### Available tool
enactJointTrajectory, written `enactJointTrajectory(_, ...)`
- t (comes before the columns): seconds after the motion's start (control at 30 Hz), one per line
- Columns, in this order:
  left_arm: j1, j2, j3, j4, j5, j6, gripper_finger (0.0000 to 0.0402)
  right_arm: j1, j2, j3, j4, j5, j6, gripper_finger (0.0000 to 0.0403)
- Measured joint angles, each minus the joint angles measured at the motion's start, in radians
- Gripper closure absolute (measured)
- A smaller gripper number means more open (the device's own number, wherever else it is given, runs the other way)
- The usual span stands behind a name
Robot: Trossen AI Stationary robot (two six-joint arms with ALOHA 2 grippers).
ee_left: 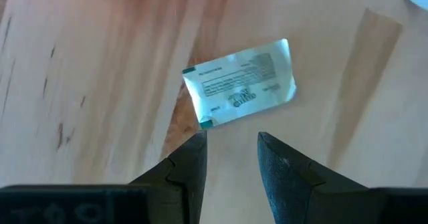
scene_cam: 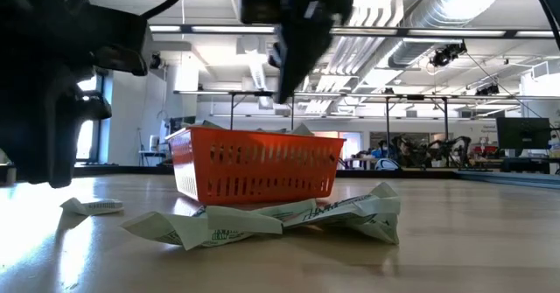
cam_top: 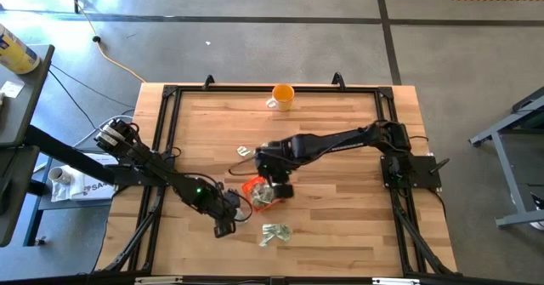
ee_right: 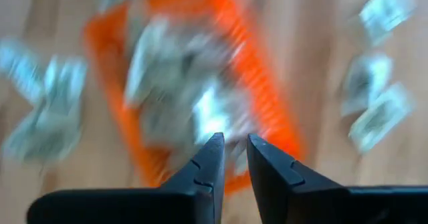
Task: Pick and place Stevia / Truvia into bins
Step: Put the stevia packet into the bin
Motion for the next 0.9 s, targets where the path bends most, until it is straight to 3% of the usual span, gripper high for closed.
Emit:
enactJointTrajectory(0.17,-0.008,0.0,0.0,0.01,-0.087,0.216,0.0236,0.076,-0.015,-0.053,-0.104,-0.041,-0.06,0.0331)
enactJointTrajectory(0.33,-0.008,0.0,0.0,0.069,-0.107,0.446,0.0211,0.159,-0.059,-0.12,-0.102,-0.03,-0.011,0.0281)
enactJointTrajectory(0.53,-0.006,0.007,0.0,0.086,-0.069,0.547,0.0137,0.243,-0.175,-0.35,-0.056,0.118,0.178,0.0195)
enactJointTrajectory(0.63,-0.006,0.032,0.0,0.1,-0.055,0.617,0.0109,0.283,-0.249,-0.484,0.015,0.13,0.314,0.0162)
enactJointTrajectory(0.8,0.023,0.101,0.003,0.155,-0.01,0.66,0.0099,0.342,-0.344,-0.613,0.107,0.162,0.553,0.014)
enactJointTrajectory(0.9,0.067,0.134,0.005,0.199,0.058,0.658,0.0119,0.368,-0.362,-0.636,0.125,0.198,0.637,0.0139)
